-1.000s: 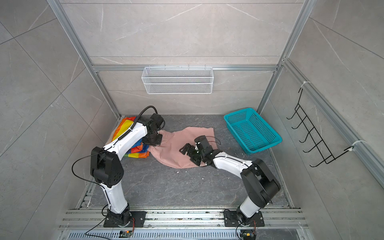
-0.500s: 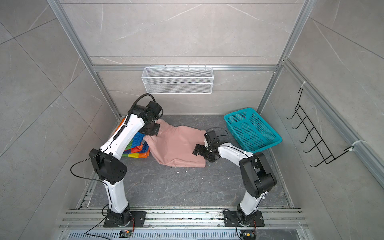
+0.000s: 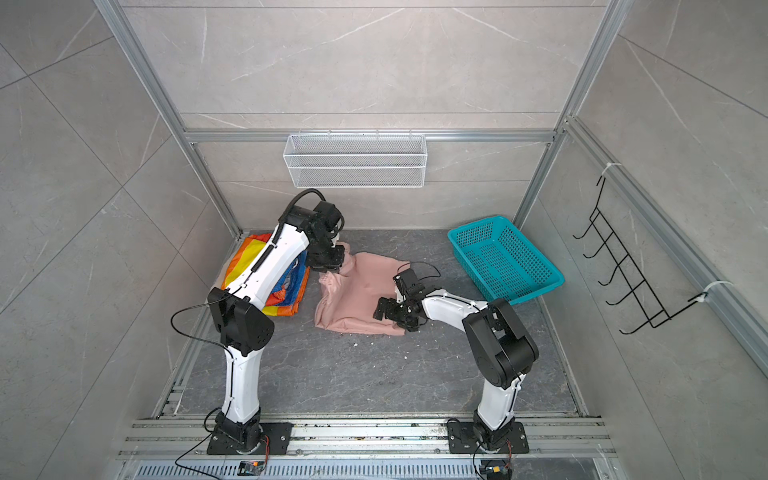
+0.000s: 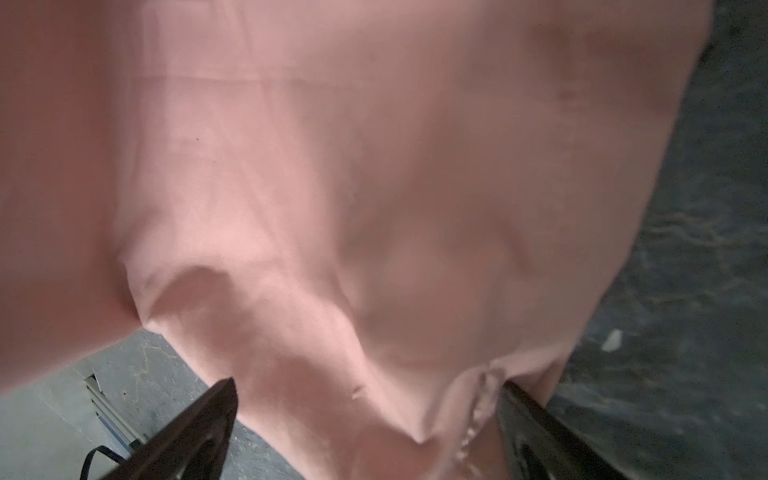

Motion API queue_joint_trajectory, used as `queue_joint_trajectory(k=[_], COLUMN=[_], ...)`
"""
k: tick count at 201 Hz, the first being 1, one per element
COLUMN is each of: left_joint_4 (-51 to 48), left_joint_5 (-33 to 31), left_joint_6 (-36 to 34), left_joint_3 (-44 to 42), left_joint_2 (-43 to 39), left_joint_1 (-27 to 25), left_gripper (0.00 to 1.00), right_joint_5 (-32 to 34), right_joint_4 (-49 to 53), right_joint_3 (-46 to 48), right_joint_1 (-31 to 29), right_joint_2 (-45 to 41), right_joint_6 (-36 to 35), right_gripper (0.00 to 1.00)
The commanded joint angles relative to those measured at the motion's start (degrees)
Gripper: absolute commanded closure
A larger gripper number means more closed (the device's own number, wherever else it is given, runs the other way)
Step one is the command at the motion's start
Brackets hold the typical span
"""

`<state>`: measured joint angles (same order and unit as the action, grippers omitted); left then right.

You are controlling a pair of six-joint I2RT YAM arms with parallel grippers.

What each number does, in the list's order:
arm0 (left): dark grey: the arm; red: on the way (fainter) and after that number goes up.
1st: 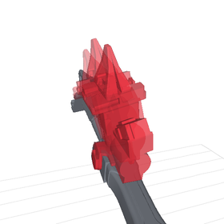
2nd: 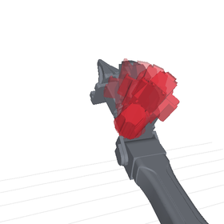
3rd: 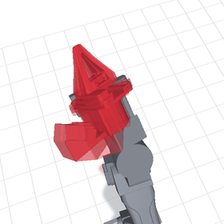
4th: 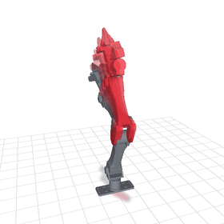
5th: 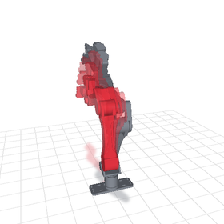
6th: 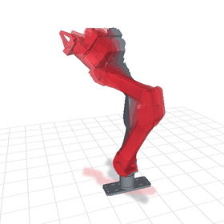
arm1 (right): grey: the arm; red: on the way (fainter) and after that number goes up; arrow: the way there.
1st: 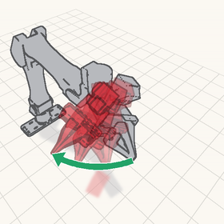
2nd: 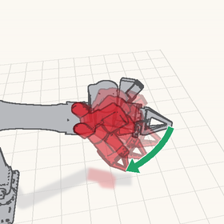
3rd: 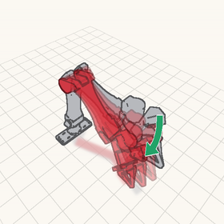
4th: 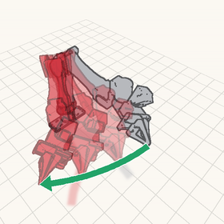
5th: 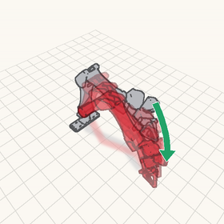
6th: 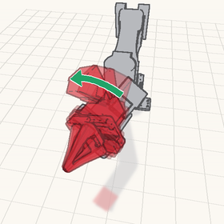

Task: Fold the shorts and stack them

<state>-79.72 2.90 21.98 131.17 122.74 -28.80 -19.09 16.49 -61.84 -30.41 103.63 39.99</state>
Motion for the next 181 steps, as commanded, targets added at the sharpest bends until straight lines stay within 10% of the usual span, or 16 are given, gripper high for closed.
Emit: queue_joint_trajectory(k=[1,48,80,89,123,181], left_joint_4=[1.3,9.3,19.2,21.3,30.4,70.3], left_joint_5=[5.6,10.2,15.4,16.0,13.1,30.4], left_joint_6=[3.3,6.6,10.0,10.3,11.1,32.4], left_joint_3=[2.3,-1.1,-5.8,-6.7,-15.1,-58.9], left_joint_2=[2.7,4.7,2.9,1.4,-10.6,-29.2], left_joint_1=[-1.8,-4.6,-4.7,-4.6,-1.9,9.3], left_gripper=[0.73,0.68,0.27,0.01,0.01,0.01], right_joint_5=[-0.4,-2.7,-4.5,-4.6,-4.0,3.4], right_joint_4=[-1.3,-5.4,-7.4,-6.7,-2.2,9.2], right_joint_3=[1.0,4.3,6.3,6.7,8.3,-3.3], right_joint_1=[-0.7,-0.7,-0.7,-0.7,1.2,2.5], right_joint_2=[1.8,1.5,-0.9,-2.6,-11.5,-11.2], right_joint_6=[1.6,3.4,4.9,4.7,3.5,-2.0], right_gripper=[0.01,0.01,0.01,0.01,0.01,0.01])
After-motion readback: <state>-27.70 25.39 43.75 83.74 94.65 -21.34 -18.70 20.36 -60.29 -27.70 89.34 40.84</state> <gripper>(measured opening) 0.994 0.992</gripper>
